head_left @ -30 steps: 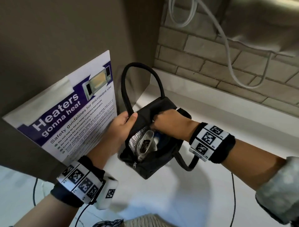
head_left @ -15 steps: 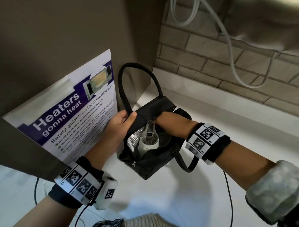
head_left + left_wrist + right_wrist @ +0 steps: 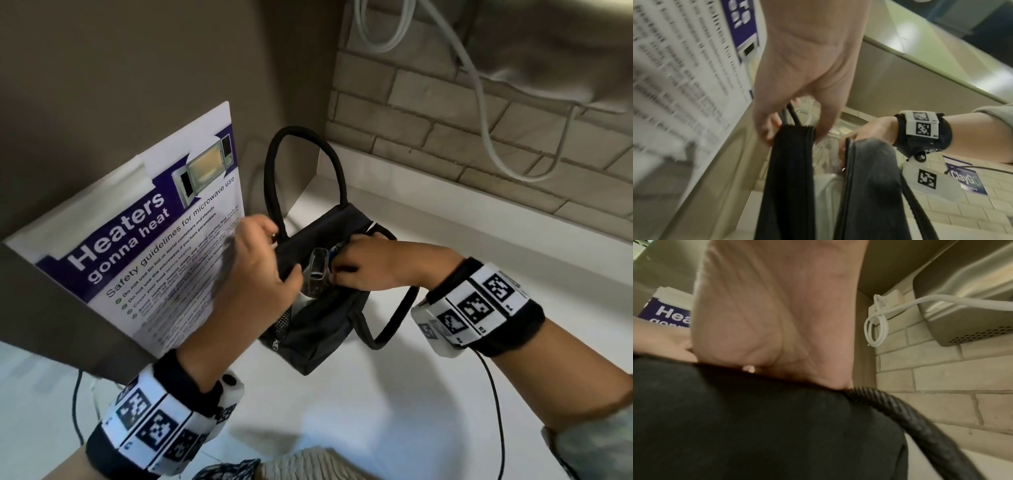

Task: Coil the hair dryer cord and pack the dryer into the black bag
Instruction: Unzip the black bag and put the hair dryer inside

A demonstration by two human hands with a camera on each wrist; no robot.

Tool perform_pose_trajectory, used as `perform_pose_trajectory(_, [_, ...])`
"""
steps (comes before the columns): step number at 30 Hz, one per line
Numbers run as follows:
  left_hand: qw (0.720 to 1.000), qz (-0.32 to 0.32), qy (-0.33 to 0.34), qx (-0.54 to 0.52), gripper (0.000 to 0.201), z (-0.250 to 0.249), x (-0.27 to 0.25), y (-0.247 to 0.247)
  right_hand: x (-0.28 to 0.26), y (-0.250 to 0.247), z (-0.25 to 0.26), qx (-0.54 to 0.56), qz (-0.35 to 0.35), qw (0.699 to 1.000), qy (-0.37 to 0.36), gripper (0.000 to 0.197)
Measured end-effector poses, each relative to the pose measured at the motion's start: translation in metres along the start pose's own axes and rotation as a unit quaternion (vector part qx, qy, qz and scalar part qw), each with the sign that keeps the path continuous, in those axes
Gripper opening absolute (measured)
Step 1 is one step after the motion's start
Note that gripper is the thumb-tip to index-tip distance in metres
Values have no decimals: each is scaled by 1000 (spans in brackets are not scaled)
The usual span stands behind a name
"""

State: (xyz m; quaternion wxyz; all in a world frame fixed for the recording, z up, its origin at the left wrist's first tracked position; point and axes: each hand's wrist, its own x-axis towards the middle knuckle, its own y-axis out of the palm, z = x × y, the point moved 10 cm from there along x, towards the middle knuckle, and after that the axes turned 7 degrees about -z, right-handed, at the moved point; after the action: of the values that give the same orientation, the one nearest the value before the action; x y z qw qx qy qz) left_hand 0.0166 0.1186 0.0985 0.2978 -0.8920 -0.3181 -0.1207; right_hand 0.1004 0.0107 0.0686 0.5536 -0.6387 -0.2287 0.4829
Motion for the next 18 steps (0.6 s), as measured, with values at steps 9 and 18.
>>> perform_pose_trajectory(9, [887, 0, 135, 442, 29, -36, -12, 7, -21, -26, -1, 36, -136, 990, -28, 21])
perform_pose_trajectory(18, [944, -45, 141, 296, 12, -50, 9, -4, -42, -54, 4, 115, -342, 933, 7, 37])
